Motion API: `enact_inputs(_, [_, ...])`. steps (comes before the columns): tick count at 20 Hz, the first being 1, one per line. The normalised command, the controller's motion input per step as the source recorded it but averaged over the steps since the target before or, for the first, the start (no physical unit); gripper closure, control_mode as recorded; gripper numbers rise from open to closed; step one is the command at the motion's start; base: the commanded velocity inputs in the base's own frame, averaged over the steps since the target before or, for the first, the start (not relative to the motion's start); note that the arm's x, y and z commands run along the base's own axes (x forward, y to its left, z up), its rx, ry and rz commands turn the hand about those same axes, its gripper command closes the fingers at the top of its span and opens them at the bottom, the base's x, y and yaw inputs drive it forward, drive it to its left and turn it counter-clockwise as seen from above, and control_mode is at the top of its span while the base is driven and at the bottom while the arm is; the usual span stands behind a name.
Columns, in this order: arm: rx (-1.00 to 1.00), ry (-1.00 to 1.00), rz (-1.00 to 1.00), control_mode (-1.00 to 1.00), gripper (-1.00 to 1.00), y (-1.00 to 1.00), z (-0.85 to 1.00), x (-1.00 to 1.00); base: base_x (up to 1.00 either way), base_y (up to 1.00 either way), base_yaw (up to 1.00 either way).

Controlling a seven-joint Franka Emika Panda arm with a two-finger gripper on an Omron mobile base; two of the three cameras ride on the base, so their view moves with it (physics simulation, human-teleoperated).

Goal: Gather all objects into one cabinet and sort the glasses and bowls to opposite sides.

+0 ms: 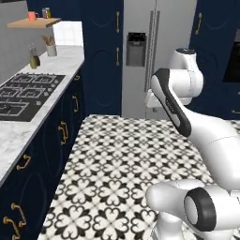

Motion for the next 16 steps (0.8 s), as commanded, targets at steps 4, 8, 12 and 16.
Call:
enact_inputs(4, [0.0, 0.0, 0.0, 1.0, -1.0, 0.0, 0.0, 0.0, 1.0, 0.0, 0.25])
enact_inputs(8, [0.0, 0.0, 0.0, 1.0, -1.0, 0.0, 0.0, 0.0, 1.0, 0.0, 0.41])
enact_inputs(12, [0.0, 0.0, 0.0, 1.0, -1.0, 0.0, 0.0, 0.0, 1.0, -0.04, 0.44])
enact_inputs(16, [0.0, 0.0, 0.0, 1.0, -1.0, 0.0, 0.0, 0.0, 1.0, -0.12, 0.43])
